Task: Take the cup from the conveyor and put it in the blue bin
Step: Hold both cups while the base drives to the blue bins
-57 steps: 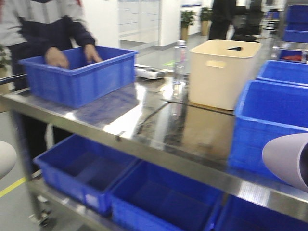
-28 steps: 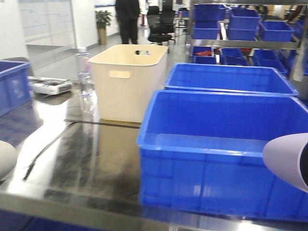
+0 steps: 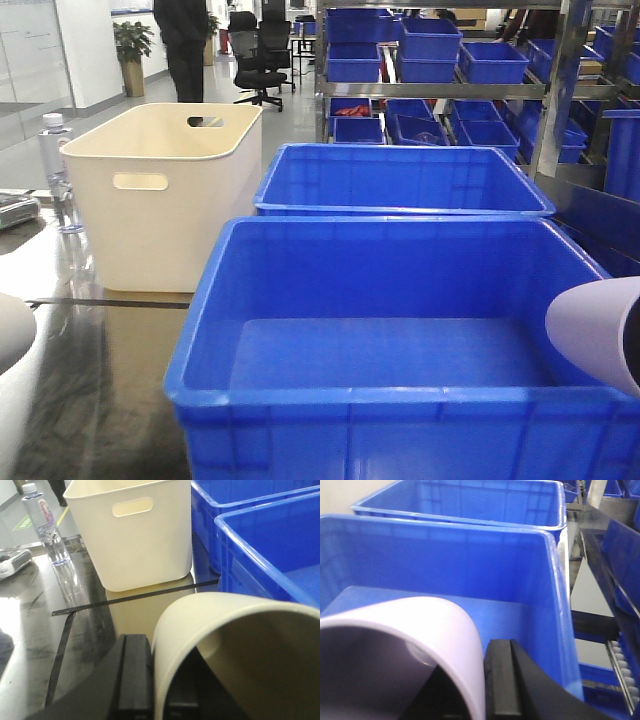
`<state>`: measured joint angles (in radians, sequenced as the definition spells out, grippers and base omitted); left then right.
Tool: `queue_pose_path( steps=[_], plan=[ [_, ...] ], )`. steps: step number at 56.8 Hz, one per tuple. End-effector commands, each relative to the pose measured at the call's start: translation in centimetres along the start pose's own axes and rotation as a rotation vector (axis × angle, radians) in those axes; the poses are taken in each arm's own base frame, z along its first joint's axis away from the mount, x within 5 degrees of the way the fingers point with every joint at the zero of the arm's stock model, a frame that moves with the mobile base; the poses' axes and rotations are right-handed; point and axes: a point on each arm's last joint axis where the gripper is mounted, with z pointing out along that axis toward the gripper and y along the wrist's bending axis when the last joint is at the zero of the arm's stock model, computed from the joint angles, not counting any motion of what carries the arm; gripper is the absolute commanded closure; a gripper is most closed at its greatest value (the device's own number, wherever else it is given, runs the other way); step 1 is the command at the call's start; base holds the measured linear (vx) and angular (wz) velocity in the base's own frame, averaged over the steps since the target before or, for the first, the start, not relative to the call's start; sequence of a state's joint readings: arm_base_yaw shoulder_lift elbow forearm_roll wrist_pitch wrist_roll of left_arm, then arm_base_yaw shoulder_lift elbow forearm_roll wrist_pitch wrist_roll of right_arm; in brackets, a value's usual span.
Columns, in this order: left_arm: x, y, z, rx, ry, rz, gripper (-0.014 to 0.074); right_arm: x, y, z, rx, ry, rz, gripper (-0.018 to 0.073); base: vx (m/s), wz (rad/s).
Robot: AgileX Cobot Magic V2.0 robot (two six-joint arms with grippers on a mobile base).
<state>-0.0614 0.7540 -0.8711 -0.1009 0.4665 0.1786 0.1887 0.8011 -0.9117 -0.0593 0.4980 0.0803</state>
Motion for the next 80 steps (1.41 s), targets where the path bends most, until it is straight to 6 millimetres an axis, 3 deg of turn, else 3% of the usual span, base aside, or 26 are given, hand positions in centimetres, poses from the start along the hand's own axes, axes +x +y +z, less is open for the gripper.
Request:
queue_pose_path(
  steps=[1,80],
  plan=[
    [-1.66,0.16,-0.52,-0.012,-0.113,-0.013,0.0603,-1.74,0.04,-0.56,-0.003,-0.120,-0.007,0.0568,0.18,-0.11],
    [-1.66,0.16,-0.52,-0.012,-0.113,-0.013,0.0603,-1.76,0.01,-0.57,0.000,-0.122,-0.014,0.0568,0.04,-0.01]
  ],
)
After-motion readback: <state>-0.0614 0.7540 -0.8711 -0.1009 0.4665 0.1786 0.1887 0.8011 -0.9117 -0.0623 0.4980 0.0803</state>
